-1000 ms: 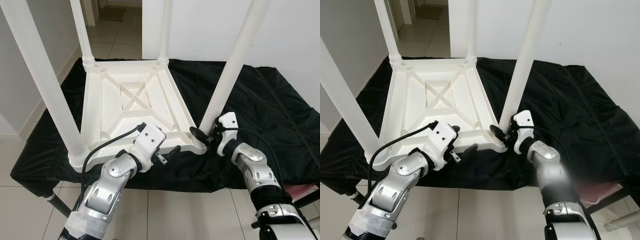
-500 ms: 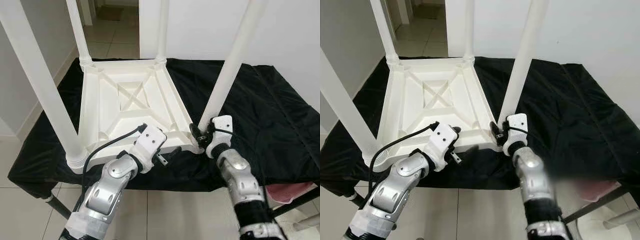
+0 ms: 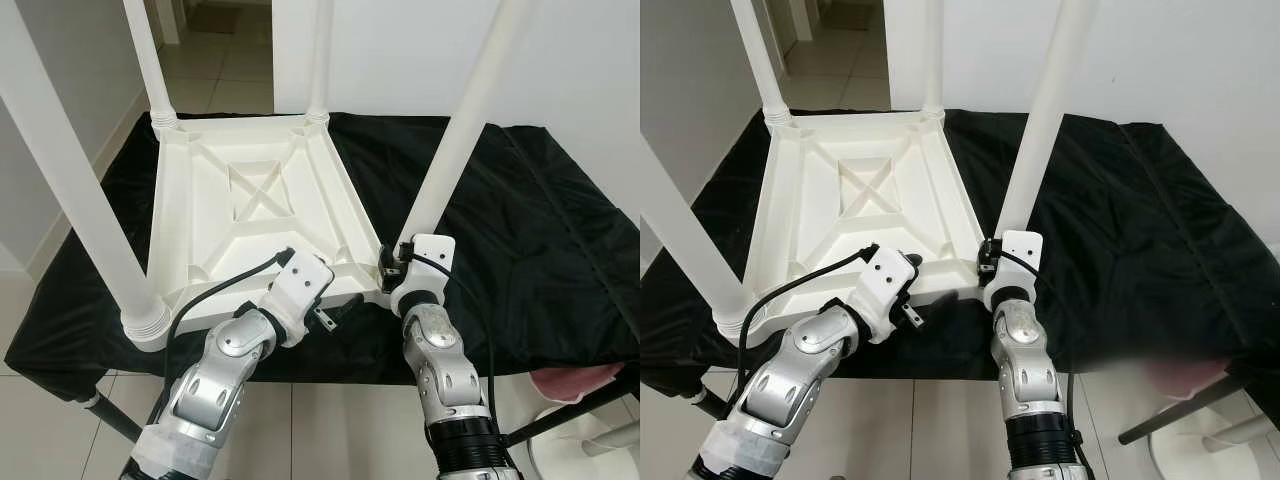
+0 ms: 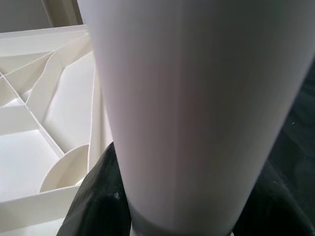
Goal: Building children table
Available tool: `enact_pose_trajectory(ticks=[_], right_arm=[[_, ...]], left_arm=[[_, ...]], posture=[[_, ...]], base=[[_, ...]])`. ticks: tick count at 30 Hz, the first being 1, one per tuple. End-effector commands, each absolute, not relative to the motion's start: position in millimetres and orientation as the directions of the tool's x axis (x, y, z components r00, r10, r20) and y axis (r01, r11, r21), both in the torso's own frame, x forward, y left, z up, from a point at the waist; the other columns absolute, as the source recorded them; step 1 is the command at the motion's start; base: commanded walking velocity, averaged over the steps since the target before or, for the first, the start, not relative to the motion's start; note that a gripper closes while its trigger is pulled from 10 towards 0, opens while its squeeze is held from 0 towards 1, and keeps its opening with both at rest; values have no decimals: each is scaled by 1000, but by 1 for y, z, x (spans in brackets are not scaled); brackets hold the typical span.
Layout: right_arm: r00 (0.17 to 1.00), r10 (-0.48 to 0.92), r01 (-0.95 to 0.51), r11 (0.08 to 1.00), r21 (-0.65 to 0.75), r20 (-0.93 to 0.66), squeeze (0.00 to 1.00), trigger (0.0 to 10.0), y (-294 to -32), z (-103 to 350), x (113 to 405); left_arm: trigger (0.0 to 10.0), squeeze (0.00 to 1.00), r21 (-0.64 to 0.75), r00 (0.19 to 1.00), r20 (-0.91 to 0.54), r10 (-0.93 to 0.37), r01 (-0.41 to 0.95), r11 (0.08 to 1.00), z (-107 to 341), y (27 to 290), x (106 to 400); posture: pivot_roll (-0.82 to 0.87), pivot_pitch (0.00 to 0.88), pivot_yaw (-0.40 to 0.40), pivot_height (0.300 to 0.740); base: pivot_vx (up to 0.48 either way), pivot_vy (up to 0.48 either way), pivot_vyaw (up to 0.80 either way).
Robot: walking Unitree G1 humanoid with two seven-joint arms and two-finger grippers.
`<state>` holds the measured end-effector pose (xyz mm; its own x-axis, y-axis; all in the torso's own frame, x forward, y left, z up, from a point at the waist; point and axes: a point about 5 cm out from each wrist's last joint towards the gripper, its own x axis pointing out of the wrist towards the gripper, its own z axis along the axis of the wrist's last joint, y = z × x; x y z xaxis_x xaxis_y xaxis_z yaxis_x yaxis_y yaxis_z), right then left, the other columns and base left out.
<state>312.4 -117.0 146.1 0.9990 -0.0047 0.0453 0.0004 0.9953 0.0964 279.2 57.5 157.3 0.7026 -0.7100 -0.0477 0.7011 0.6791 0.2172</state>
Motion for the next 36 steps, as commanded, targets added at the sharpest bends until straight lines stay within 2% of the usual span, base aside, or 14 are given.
enact_pose_trajectory(ticks=[1,2,6,10,13,14,15,16,17,23,25,36], right_arm=[[1000,18,-20,985,173,10,90,10000,-115,140,310],[1000,23,-24,983,180,7,1000,10000,-116,140,310],[1000,23,-24,981,190,5,1000,10000,-115,142,310],[987,143,-151,982,116,72,1000,10000,-127,150,317],[984,167,-171,982,83,53,1000,10000,-135,148,319],[980,195,-197,979,48,37,902,10000,-141,145,321],[980,195,-197,979,48,37,902,10000,-141,145,321],[972,235,-235,972,31,16,271,10000,-146,143,323],[965,262,-262,965,16,-1,0,10000,-150,141,325],[927,375,-375,927,-2,-8,0,10000,-157,145,331],[884,467,-466,882,-66,1,0,10000,-156,149,333],[799,600,-599,789,-137,-41,0,10000,-155,144,338]], left_arm=[[10000,0,219,725,-49,-687,679,701,156,58,279],[10000,0,219,727,-47,-685,676,703,157,58,280],[10000,0,219,730,-44,-682,674,706,157,59,281],[10000,0,220,728,-43,-684,674,705,156,57,280],[10000,0,221,728,-41,-684,674,705,157,56,280],[10000,0,223,728,-41,-684,674,704,157,56,280],[10000,0,223,728,-41,-684,674,704,157,56,280],[10000,0,223,729,-41,-684,673,705,157,57,280],[10000,0,224,729,-41,-684,674,704,157,57,280],[10000,0,225,727,-39,-686,675,703,157,56,280],[10000,0,225,724,-39,-689,678,699,157,55,280],[10000,0,236,718,-39,-695,682,692,158,54,281]], posture=[[-1,43,-37,740],[-1,41,-40,740],[0,40,-41,740],[3,31,-49,740],[2,31,-49,740],[2,30,-52,740],[2,30,-52,740],[2,30,-52,740],[0,27,-52,740],[0,23,-50,740],[-2,17,-48,740],[3,9,-46,740]], base=[[0,0,0],[0,0,0],[0,0,0],[0,0,0],[0,0,0],[0,0,0],[0,0,0],[0,0,0],[0,0,0],[0,0,0],[0,0,0],[0,0,0]])
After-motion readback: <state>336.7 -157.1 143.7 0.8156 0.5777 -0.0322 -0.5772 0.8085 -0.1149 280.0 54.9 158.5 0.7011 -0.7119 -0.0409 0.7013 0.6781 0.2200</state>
